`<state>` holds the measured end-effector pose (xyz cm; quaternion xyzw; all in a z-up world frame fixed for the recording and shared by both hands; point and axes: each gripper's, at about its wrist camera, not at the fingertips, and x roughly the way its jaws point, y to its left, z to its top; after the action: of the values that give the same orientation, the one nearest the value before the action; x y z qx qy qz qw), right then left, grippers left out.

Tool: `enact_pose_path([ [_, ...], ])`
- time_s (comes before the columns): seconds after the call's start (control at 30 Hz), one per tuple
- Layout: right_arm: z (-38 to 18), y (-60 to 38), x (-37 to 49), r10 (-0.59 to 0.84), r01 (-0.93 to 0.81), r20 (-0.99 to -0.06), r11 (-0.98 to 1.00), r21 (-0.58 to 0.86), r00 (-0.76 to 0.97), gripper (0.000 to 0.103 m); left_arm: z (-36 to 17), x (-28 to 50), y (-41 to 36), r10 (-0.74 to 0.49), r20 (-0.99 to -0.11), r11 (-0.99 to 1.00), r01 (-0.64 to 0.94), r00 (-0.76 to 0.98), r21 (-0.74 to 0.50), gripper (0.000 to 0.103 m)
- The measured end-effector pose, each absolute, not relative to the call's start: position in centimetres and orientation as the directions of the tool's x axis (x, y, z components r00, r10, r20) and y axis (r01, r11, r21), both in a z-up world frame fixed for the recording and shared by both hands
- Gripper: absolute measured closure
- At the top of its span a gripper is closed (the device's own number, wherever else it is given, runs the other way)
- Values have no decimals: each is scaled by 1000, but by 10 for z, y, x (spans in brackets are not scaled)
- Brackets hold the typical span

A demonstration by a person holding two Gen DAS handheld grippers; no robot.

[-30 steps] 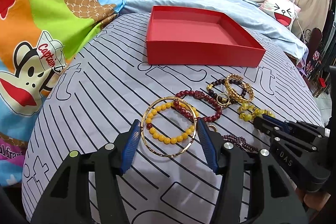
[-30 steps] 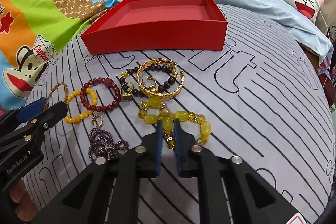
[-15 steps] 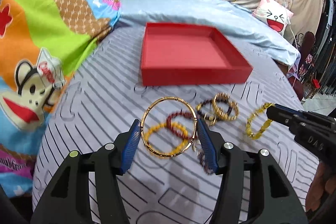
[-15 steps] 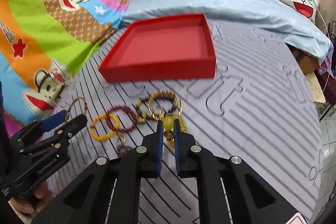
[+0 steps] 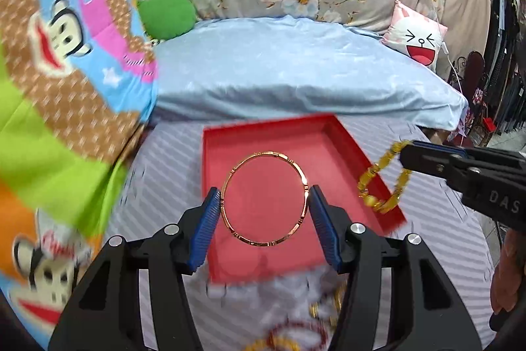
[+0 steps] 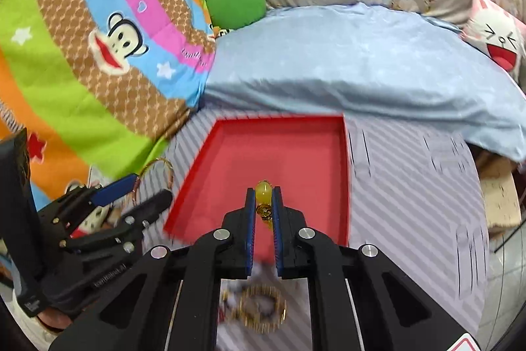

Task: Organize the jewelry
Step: 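Carry both bracelets into the red tray and open both tools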

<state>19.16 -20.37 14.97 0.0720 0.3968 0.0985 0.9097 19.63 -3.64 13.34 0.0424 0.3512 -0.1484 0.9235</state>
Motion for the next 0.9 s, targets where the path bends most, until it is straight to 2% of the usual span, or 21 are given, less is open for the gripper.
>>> enact_pose_path([
  [0.23,120,-203,294,310,-114,-748,946,303,587,94,107,284,-55,-234,-719,953,300,654,-38,51],
  [0.47,69,-204,349,342,-79,-795,933,352,501,94,58,342,-59,-221,-797,960,268,563,-77,51],
  [0.63,44,-210,364,227,-37,-848,970,239,479,93,42,356,-63,-215,-816,960,271,536,-75,50],
  [0.8,37,-218,366,156,-19,-857,985,169,490,90,32,369,-68,-230,-841,954,283,490,-96,50],
  [0.9,38,-220,362,134,-20,-854,989,144,503,84,34,370,-67,-221,-835,956,283,505,-82,47],
])
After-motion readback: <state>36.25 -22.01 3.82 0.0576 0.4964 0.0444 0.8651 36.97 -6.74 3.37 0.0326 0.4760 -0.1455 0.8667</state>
